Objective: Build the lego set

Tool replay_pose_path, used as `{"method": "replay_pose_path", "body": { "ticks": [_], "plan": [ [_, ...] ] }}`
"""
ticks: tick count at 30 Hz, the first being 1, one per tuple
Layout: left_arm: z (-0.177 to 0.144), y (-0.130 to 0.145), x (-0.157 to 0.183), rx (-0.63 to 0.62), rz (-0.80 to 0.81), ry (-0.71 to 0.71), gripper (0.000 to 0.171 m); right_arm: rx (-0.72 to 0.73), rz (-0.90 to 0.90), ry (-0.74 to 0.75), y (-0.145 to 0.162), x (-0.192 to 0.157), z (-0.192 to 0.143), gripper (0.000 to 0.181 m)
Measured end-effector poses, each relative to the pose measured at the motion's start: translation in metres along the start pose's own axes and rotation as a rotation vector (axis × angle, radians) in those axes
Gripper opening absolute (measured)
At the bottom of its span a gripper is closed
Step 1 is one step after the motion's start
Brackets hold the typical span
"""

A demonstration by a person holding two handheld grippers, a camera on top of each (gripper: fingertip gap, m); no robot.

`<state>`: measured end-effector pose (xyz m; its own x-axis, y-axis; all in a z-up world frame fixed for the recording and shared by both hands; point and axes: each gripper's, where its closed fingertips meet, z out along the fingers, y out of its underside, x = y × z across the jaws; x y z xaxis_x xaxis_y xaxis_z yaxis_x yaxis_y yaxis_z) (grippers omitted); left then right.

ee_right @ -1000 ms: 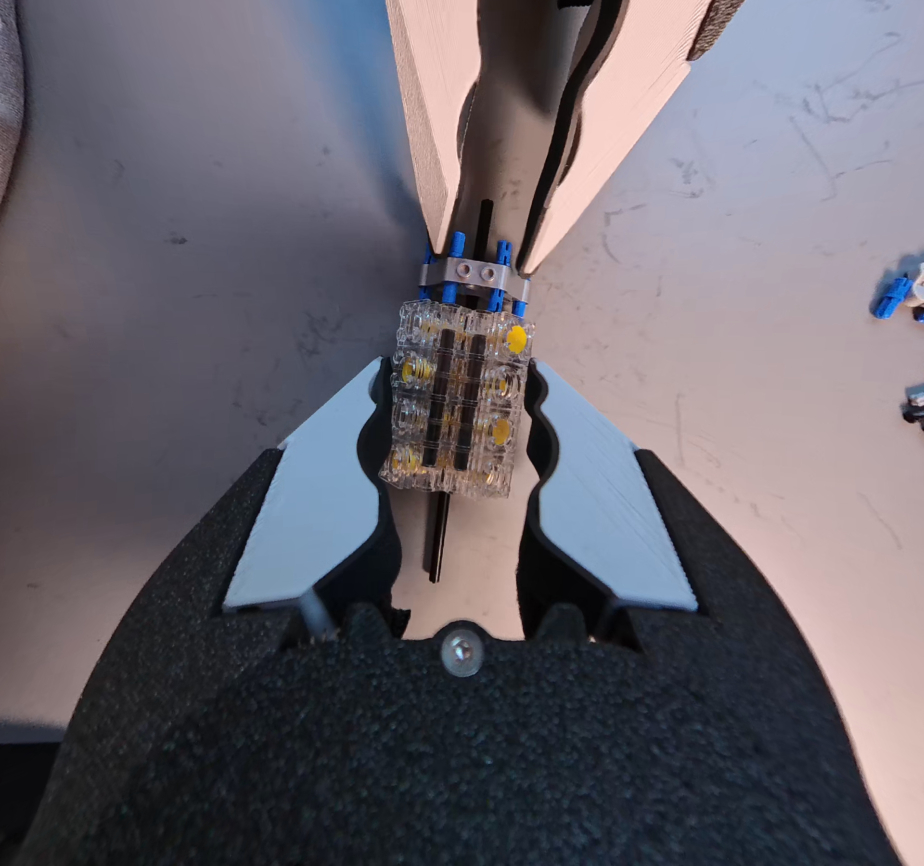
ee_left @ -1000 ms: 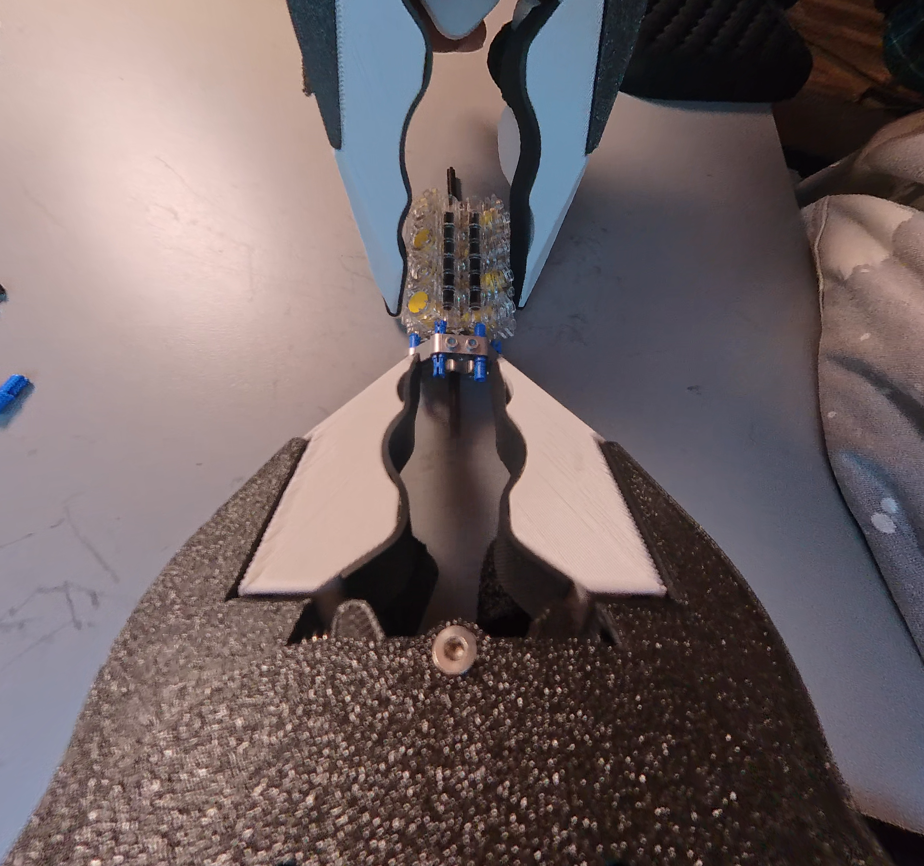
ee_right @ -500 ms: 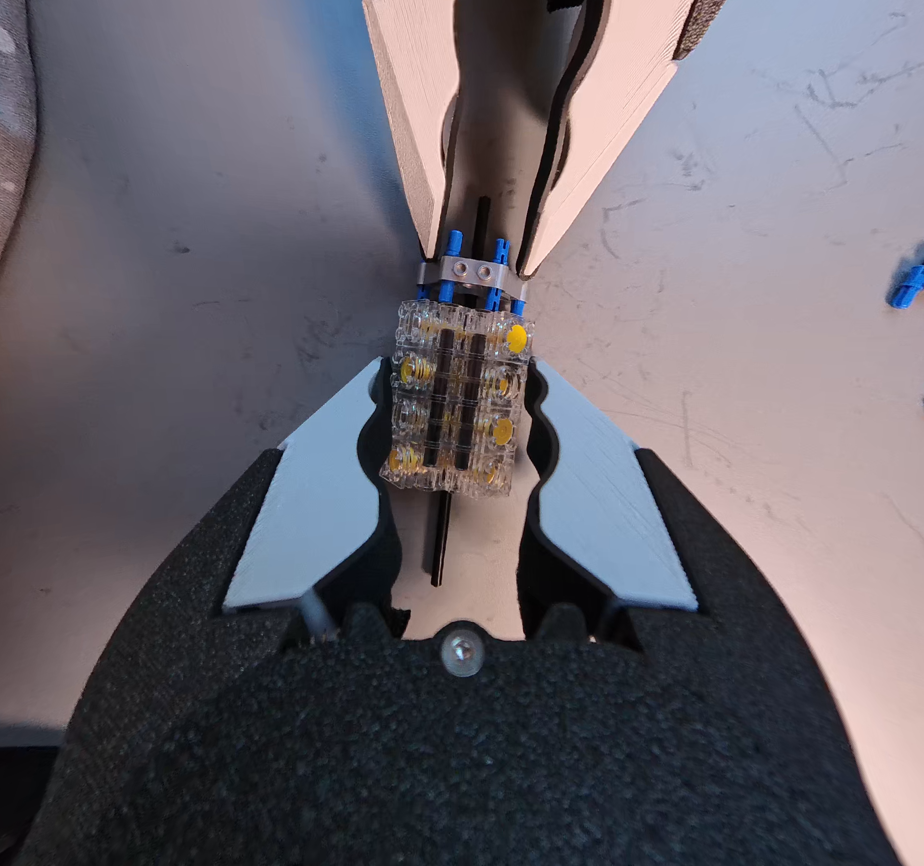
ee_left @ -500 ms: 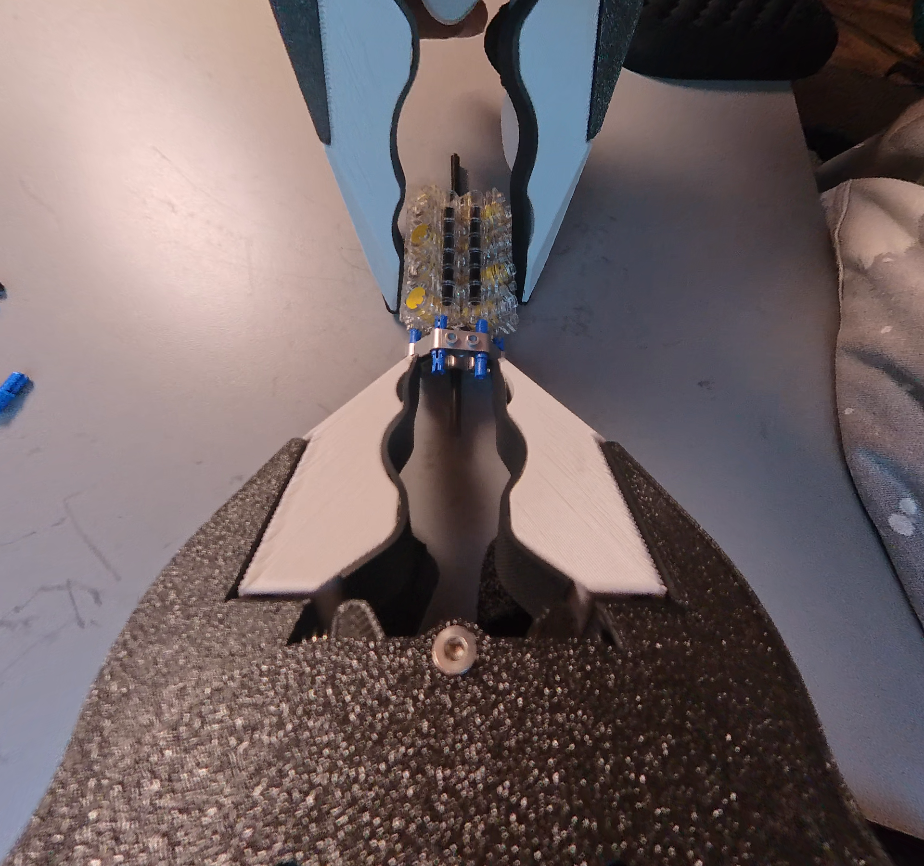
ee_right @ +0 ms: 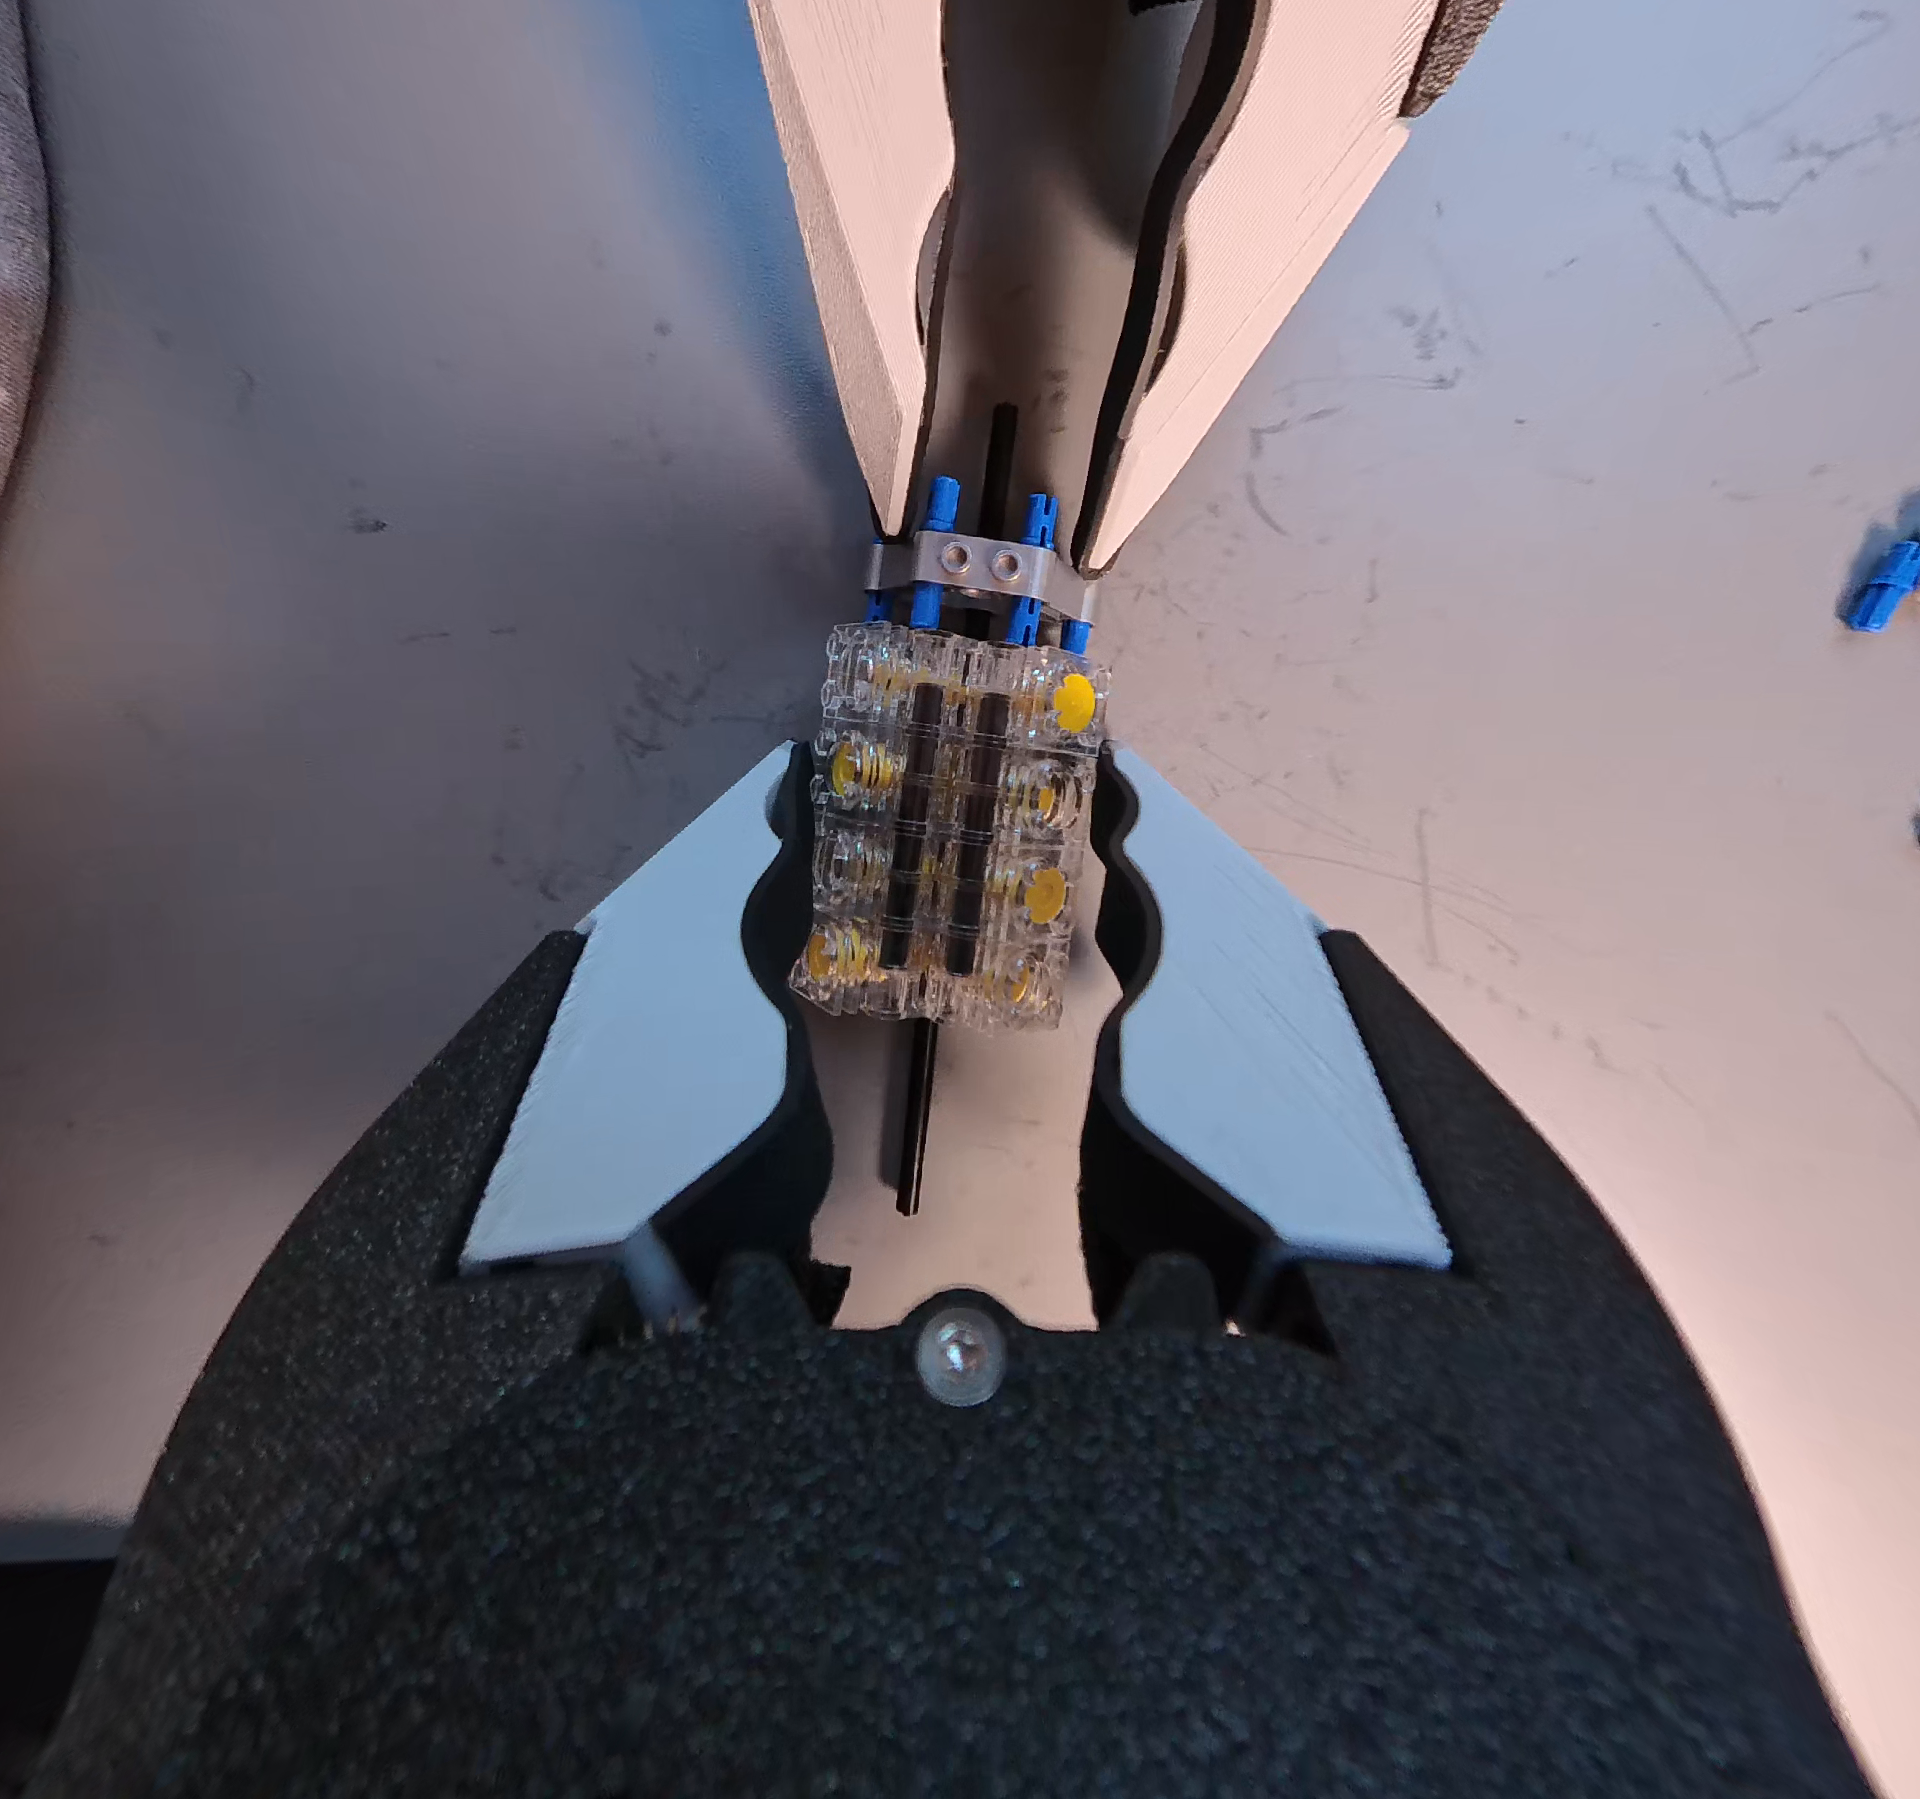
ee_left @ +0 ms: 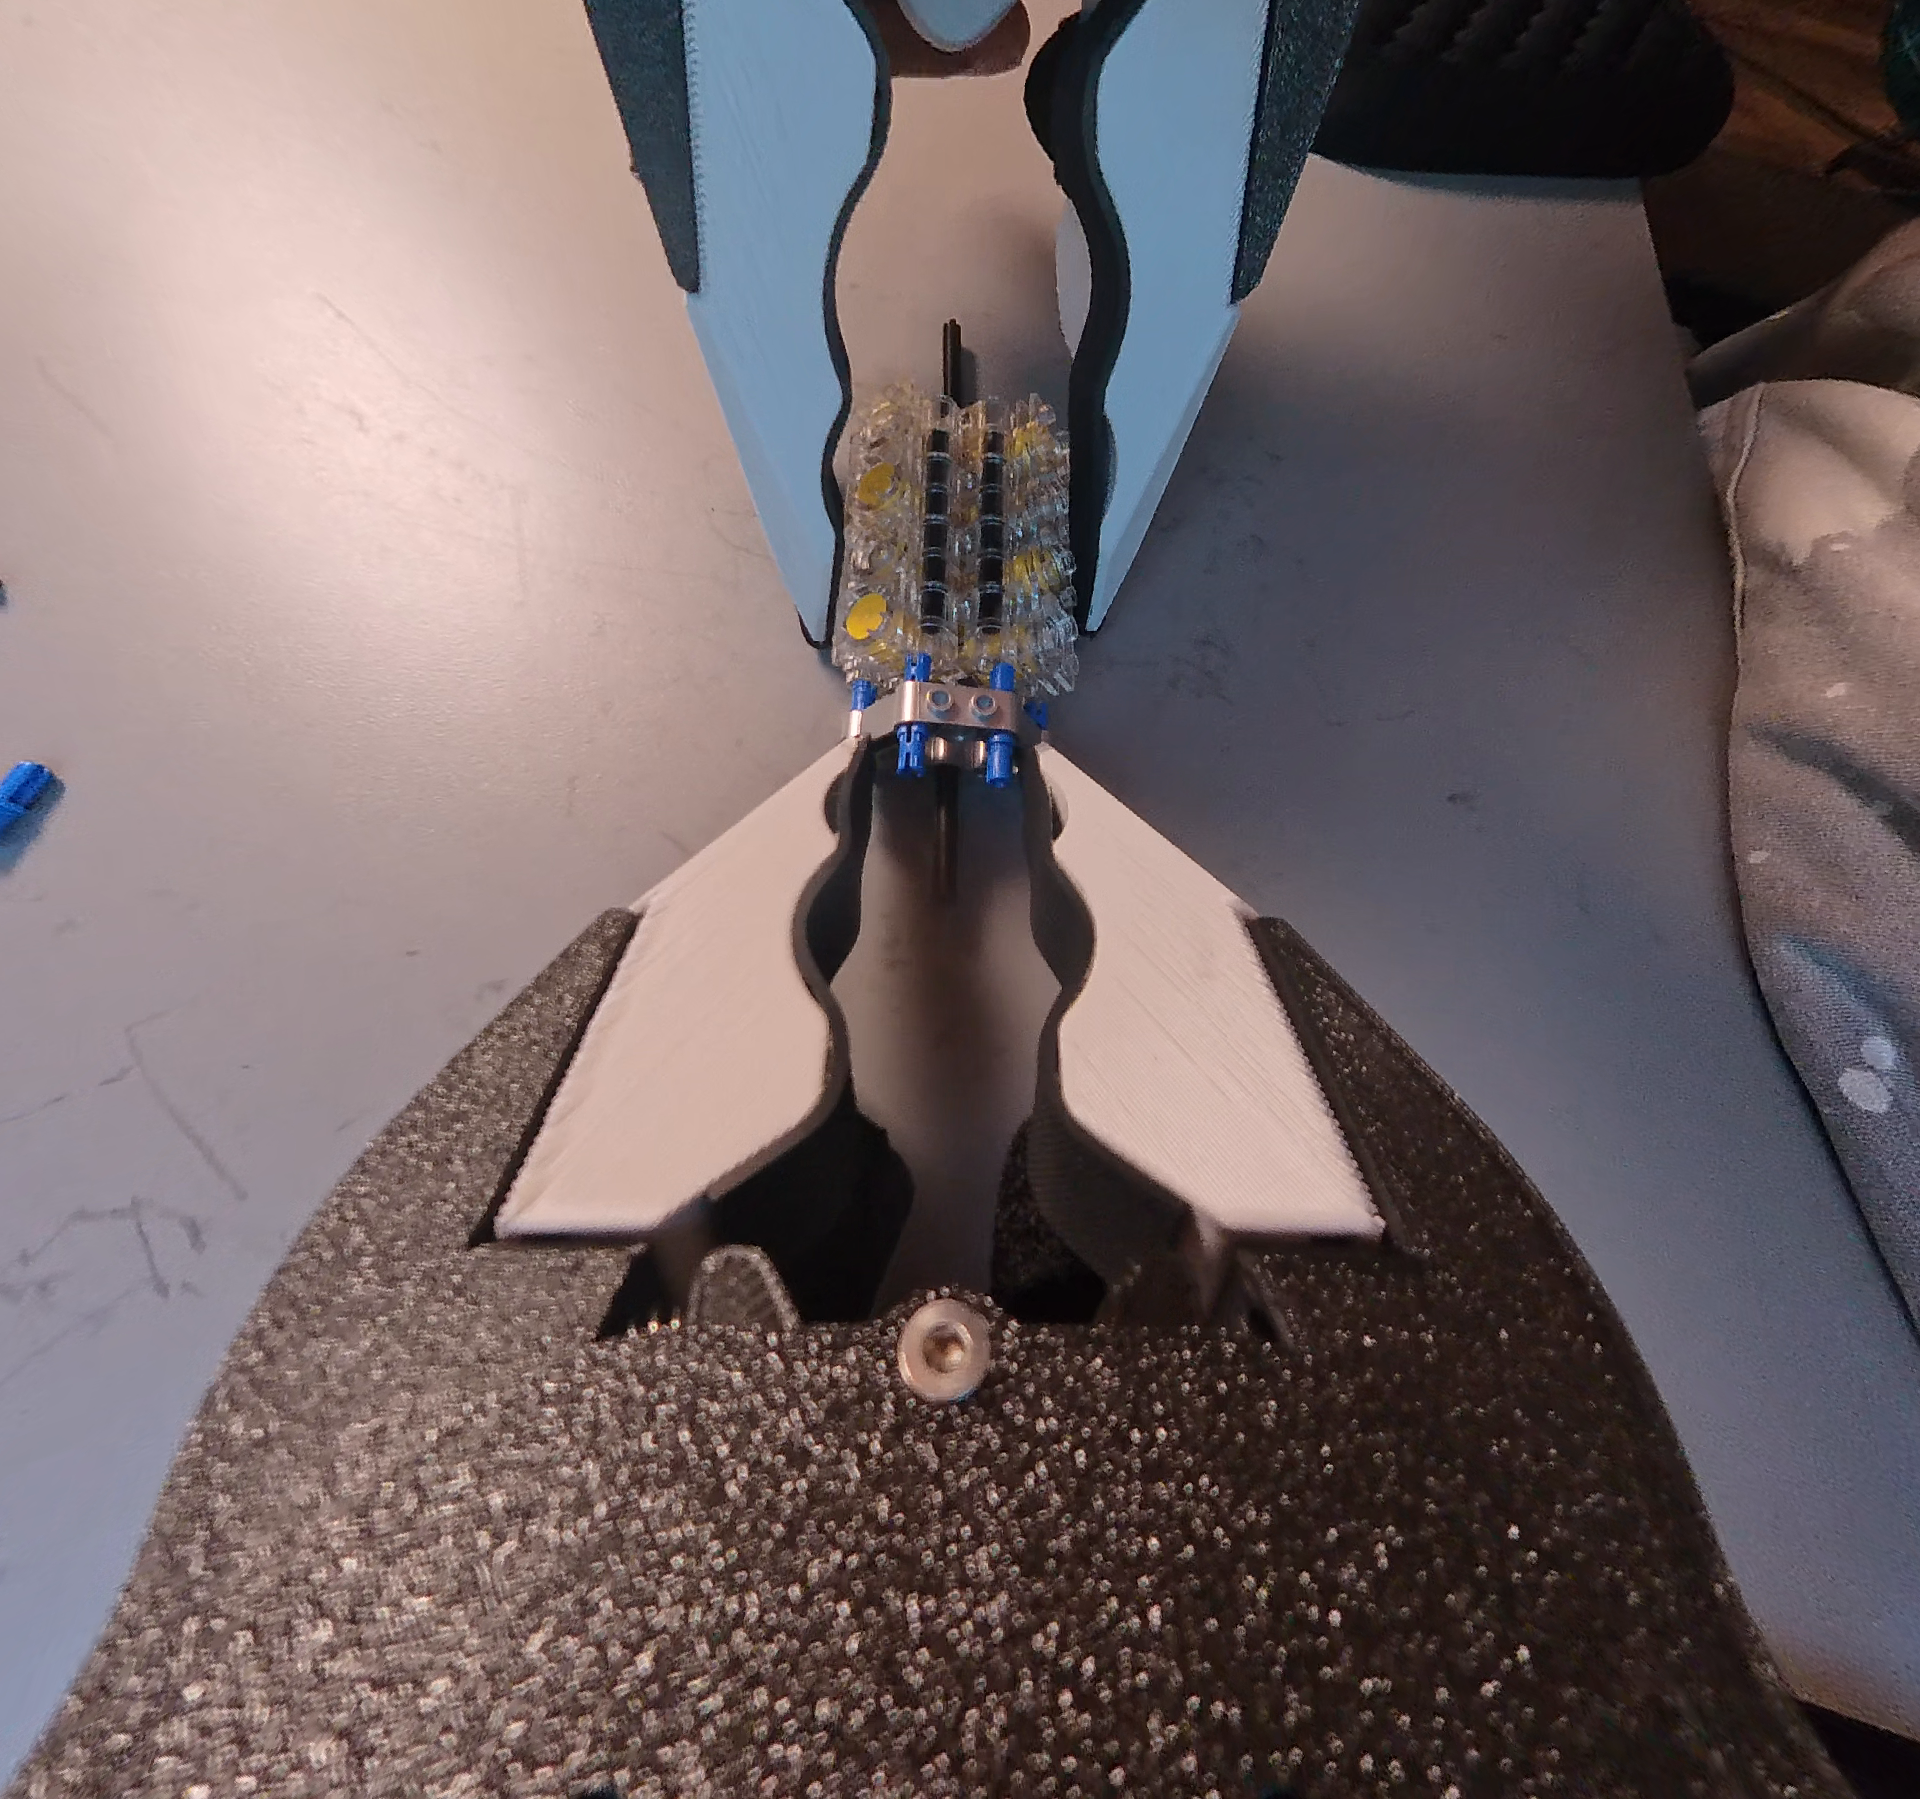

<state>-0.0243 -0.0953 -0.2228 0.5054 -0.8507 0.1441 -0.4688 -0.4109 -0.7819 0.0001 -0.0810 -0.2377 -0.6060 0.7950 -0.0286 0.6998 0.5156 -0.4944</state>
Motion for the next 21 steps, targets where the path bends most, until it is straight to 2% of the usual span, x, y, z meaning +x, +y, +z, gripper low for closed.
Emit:
{"method": "replay_pose_path", "body": {
  "ticks": [14,21],
  "plan": [
    [0.001,0.000,0.001,-0.002,0.002,0.003,0.027,-0.025,-0.014,0.020,0.004,0.000,-0.006,0.059],
    [0.001,0.001,0.002,-0.001,0.000,0.006,0.026,-0.023,-0.043,0.057,0.000,0.000,-0.010,0.048]
  ]
}}
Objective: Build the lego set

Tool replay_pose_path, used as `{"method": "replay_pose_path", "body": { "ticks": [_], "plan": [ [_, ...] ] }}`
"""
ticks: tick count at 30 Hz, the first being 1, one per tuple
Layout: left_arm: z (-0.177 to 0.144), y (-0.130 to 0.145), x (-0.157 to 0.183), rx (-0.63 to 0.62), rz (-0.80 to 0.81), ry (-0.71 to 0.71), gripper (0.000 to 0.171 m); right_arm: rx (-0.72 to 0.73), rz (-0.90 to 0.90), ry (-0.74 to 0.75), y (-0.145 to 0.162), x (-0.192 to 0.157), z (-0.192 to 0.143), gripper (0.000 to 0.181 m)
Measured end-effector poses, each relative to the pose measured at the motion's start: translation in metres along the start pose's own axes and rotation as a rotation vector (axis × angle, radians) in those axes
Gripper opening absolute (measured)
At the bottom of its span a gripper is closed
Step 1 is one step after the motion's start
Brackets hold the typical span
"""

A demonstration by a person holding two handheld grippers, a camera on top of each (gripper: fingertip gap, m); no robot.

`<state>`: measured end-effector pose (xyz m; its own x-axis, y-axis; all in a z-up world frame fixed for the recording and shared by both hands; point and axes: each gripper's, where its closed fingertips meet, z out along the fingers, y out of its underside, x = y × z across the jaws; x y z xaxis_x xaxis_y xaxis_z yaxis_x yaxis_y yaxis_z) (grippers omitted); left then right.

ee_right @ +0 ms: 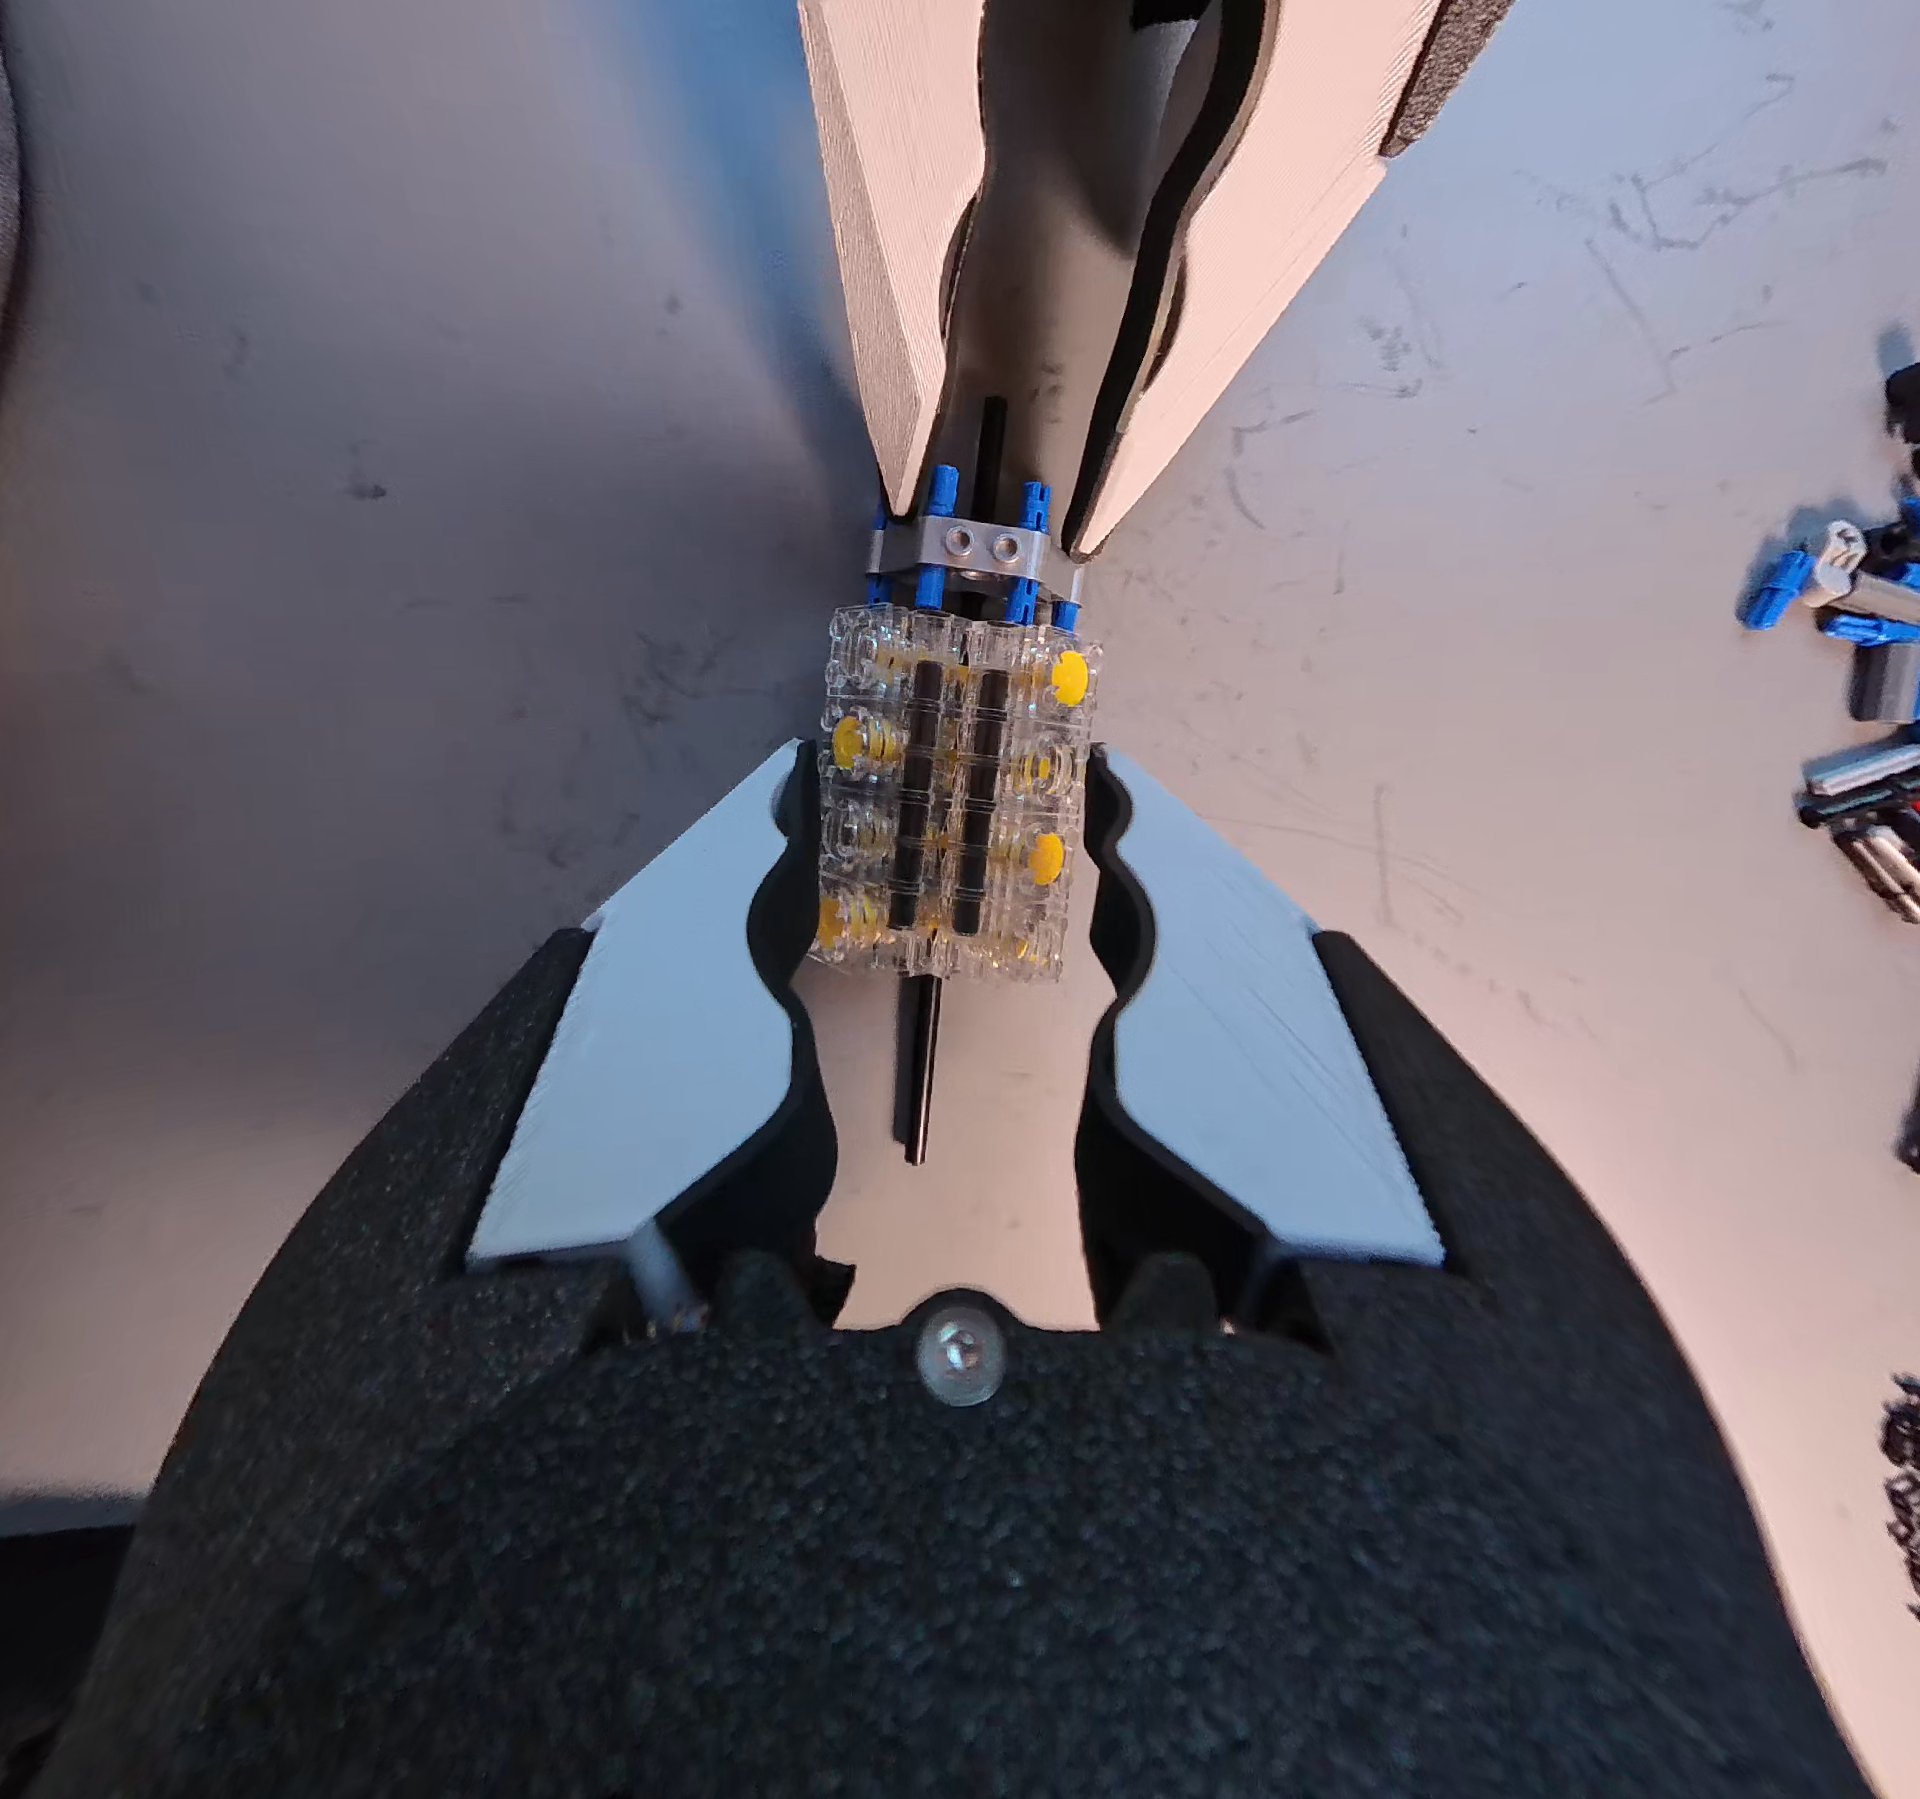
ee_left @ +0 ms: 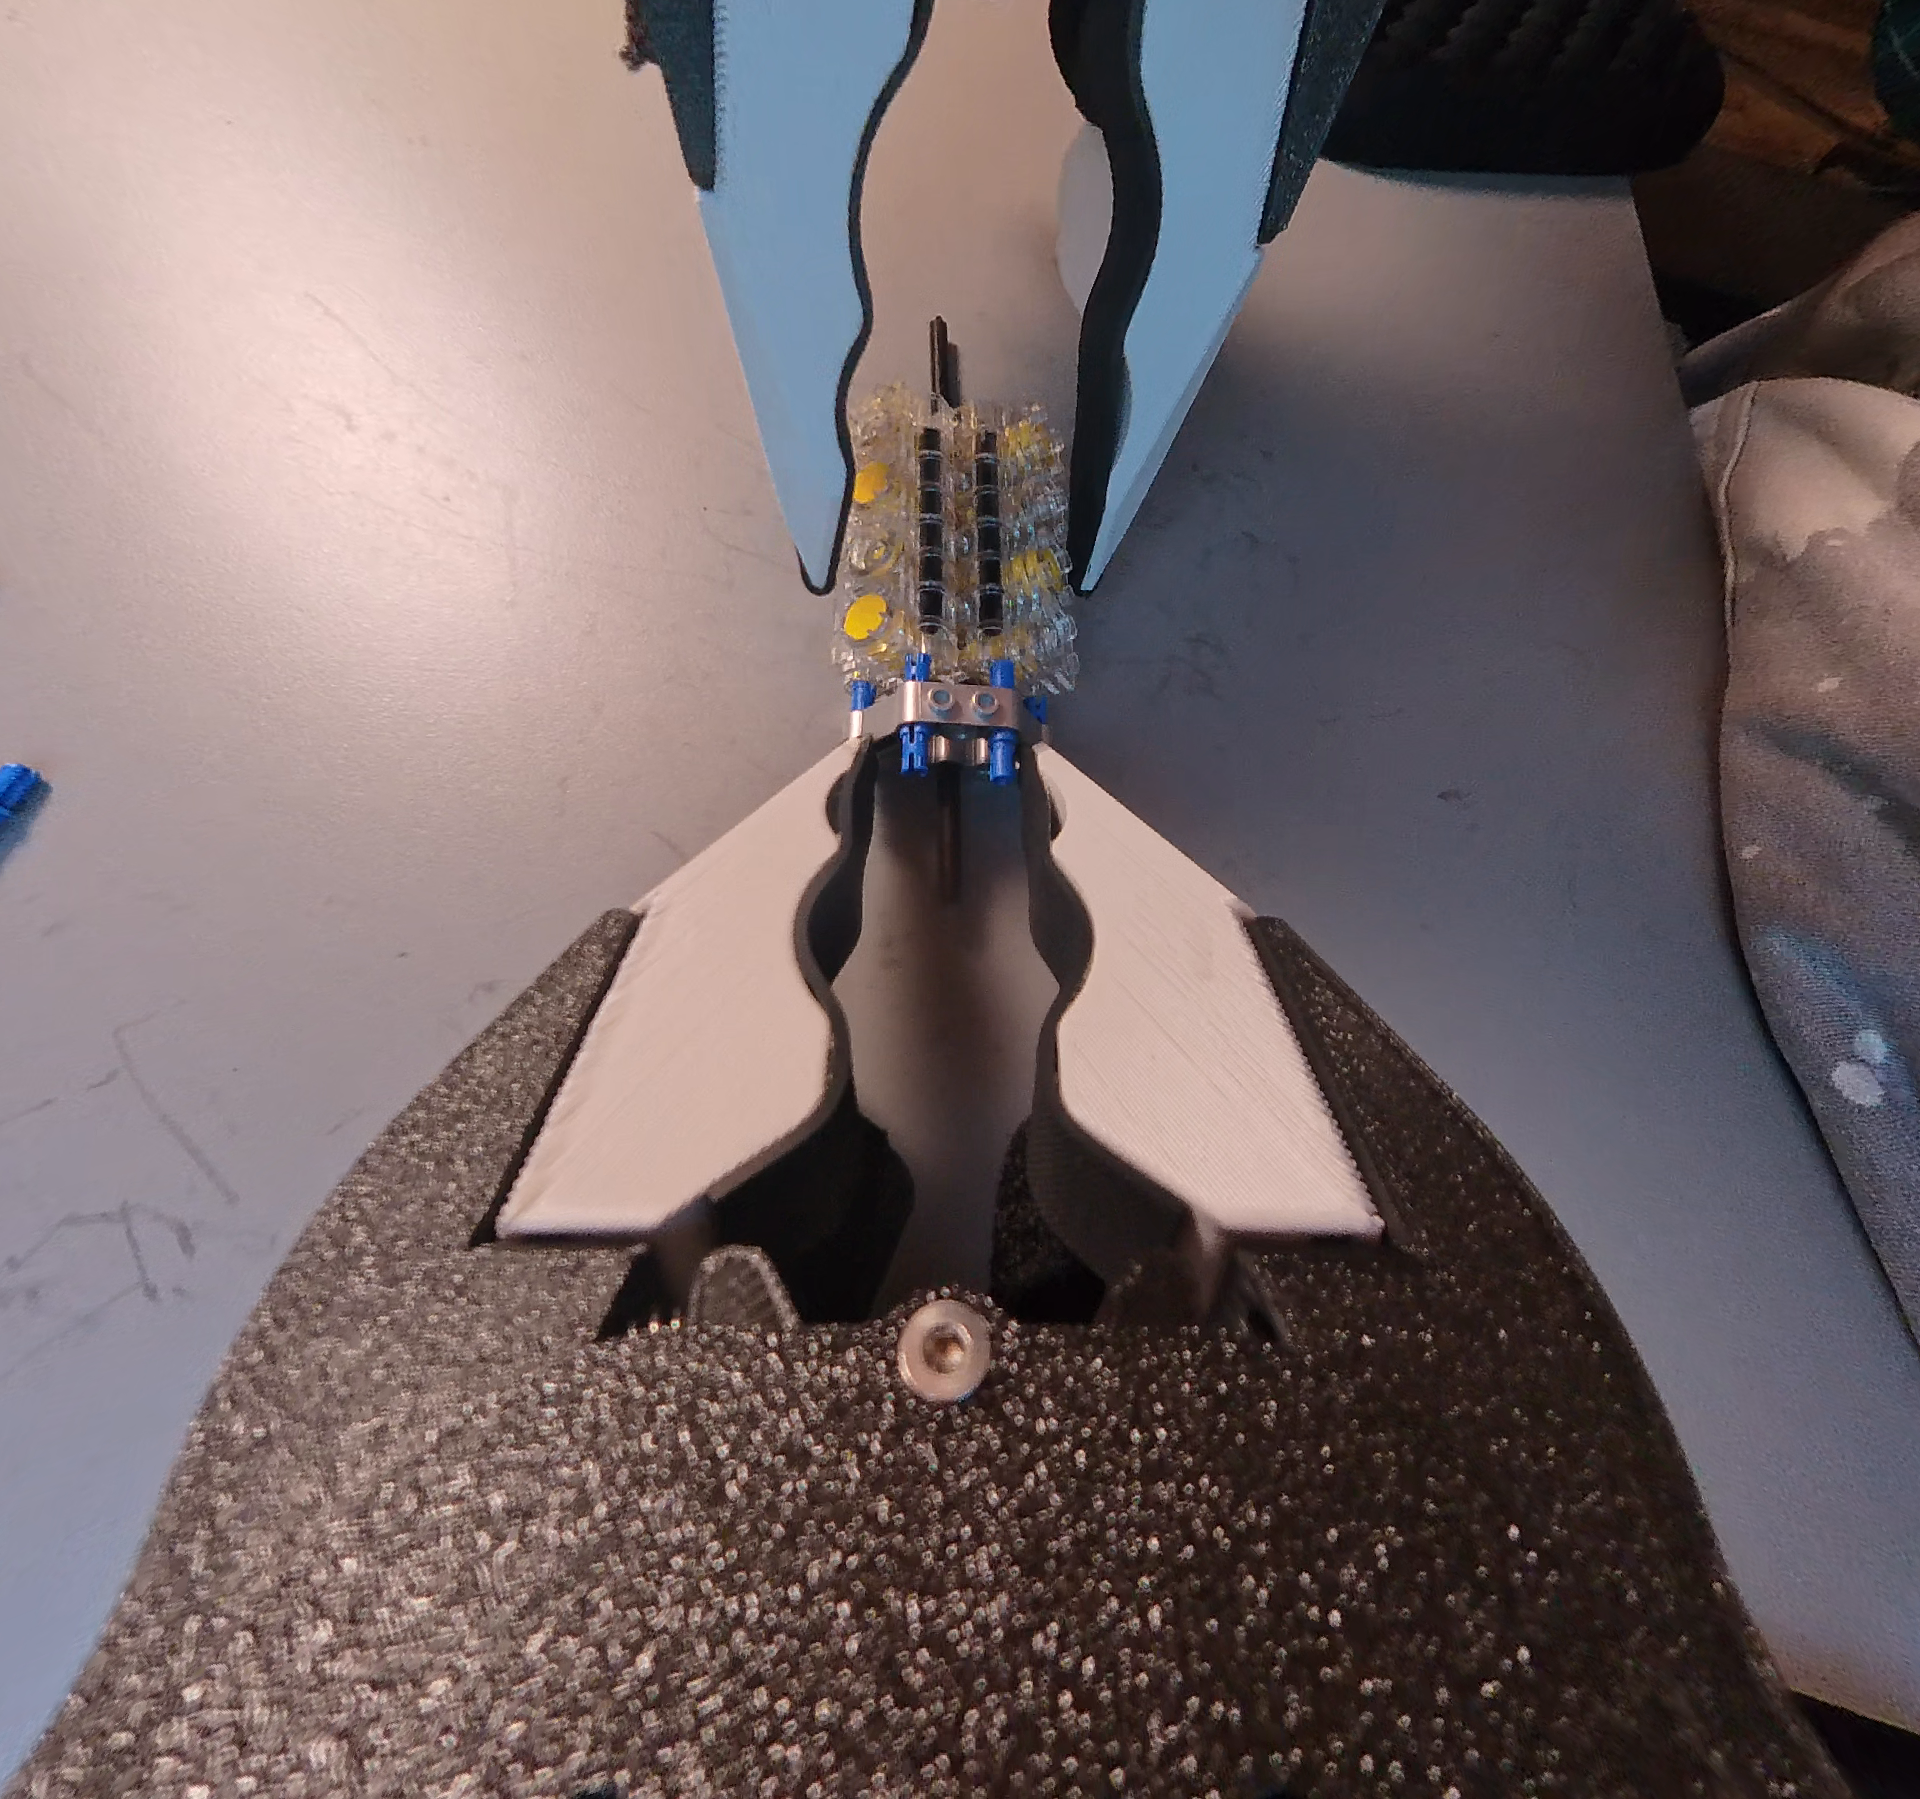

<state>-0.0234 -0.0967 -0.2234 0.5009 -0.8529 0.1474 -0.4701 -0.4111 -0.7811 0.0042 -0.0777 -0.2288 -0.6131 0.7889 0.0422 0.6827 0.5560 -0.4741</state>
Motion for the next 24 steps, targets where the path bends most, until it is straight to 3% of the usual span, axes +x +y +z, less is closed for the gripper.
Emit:
{"method": "replay_pose_path", "body": {
  "ticks": [7,24],
  "plan": [
    [-0.0009,0.0008,0.0021,-0.002,0.002,0.014,0.026,-0.091,-0.065,0.006,0.0008,-0.0011,-0.0003,0.047],
    [0.0017,0.0013,0.0045,-0.009,0.026,0.004,0.023,0.093,0.056,-0.058,-0.0013,-0.0021,-0.0020,0.046]
  ]
}}
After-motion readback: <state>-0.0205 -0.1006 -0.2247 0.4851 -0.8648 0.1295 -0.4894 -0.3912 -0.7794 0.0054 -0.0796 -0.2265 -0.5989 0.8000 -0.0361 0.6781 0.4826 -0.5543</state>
